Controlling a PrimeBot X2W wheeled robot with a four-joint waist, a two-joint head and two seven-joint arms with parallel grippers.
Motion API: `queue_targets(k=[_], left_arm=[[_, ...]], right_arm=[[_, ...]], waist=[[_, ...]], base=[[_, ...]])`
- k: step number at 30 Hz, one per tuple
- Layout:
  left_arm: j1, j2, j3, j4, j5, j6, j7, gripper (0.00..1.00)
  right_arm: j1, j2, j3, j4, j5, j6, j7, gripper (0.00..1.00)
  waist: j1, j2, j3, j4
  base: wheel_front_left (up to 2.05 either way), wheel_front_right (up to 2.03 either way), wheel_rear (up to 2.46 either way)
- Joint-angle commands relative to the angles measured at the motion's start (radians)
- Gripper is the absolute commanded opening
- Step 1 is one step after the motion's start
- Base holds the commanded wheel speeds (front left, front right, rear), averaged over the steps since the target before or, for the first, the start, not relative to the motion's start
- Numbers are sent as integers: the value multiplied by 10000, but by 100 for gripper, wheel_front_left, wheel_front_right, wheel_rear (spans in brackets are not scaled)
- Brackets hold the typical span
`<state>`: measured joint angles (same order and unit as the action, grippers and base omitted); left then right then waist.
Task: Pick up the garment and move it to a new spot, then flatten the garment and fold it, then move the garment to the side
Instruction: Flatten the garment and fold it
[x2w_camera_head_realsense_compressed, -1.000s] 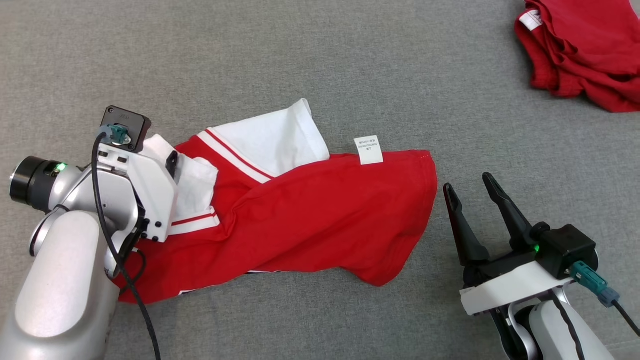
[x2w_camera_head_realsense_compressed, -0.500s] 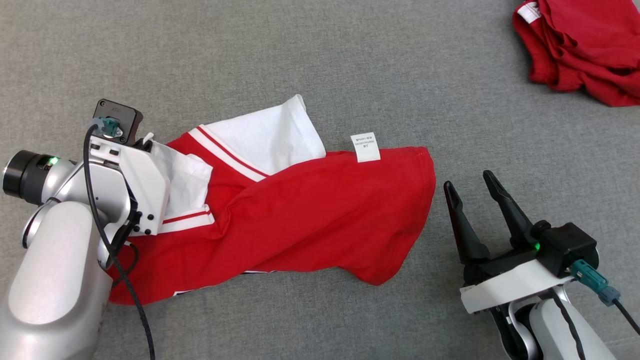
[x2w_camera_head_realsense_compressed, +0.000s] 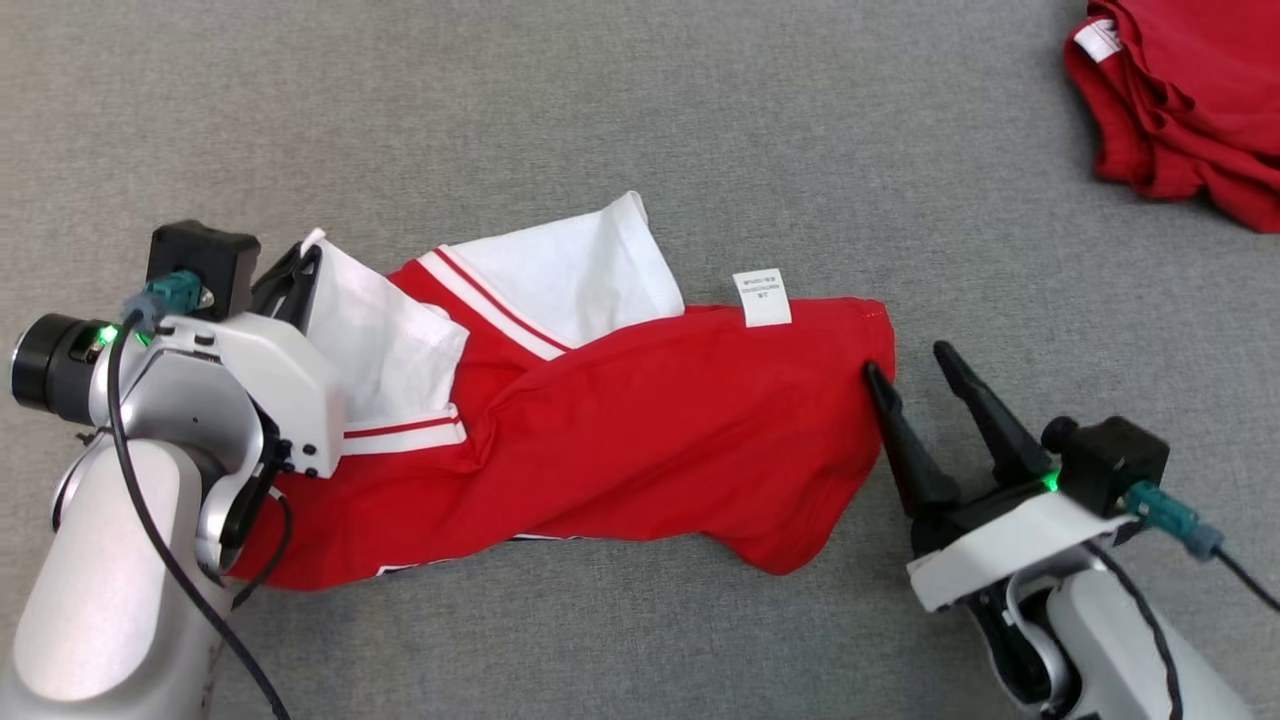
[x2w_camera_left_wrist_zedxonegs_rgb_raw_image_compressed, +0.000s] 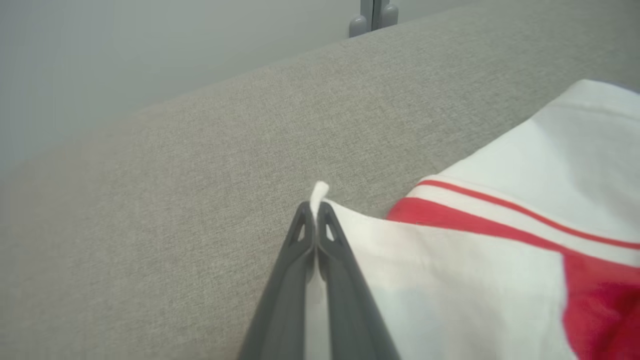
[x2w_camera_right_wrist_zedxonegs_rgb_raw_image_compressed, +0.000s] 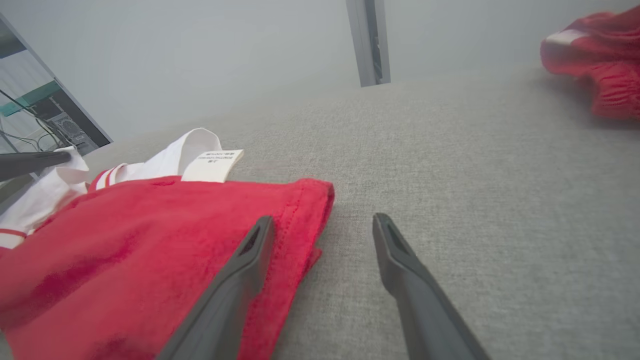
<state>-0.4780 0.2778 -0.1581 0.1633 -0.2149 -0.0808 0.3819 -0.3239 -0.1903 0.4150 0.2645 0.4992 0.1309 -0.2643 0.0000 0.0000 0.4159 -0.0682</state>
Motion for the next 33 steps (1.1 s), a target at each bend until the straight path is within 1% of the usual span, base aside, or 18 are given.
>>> queue_targets(k=[1, 6, 14, 20, 25, 26, 28, 29, 30, 33], left_arm=[[129, 86, 43, -104, -27, 82, -114, 0], [417, 65, -36, -352, -93, 116, -261, 0], [531, 31, -194, -534, -81, 142, -315, 0], [598, 84, -274, -607, -122, 173, -269, 0], [552, 119, -331, -653, -162, 176, -236, 0], [546, 123, -343, -662, -162, 182, -234, 0], [528, 131, -357, -683, -163, 191, -223, 0], [521, 133, -359, -687, -167, 206, -229, 0], [516, 146, -360, -696, -180, 209, -237, 0], [516, 161, -331, -735, -188, 223, -306, 0]], right_arm=[[-166, -168, 121, 120, 274, -2, -7, 100], [-922, -890, 1110, 766, 1434, 0, -7, 100], [-1720, -2000, 2537, 858, 3614, 0, 30, 100], [-2478, -2730, 3428, 683, 5158, 0, 611, 100], [-2987, -3157, 4106, 544, 6087, 0, 1079, 100], [-3055, -3205, 4228, 573, 6222, 0, 1136, 87], [-3196, -3283, 4459, 581, 6384, 0, 1109, 35], [-3255, -3324, 4553, 596, 6472, 0, 1064, 13], [-3266, -3362, 4629, 618, 6576, 0, 1075, 0], [-3356, -3464, 4807, 595, 6691, 0, 1010, 0]], waist=[[0, 0, -50, 72], [0, 0, -118, 291], [0, 0, -113, 502], [0, 0, -154, 544], [0, 0, -162, 644], [0, 0, -162, 666], [0, 0, -150, 711], [0, 0, -151, 731], [0, 0, -157, 747], [0, 0, -174, 758]], base=[[0, 0, 0], [0, 0, 0], [0, 0, 0], [0, 0, 0], [0, 0, 0], [0, 0, 0], [0, 0, 0], [0, 0, 0], [0, 0, 0], [0, 0, 0]])
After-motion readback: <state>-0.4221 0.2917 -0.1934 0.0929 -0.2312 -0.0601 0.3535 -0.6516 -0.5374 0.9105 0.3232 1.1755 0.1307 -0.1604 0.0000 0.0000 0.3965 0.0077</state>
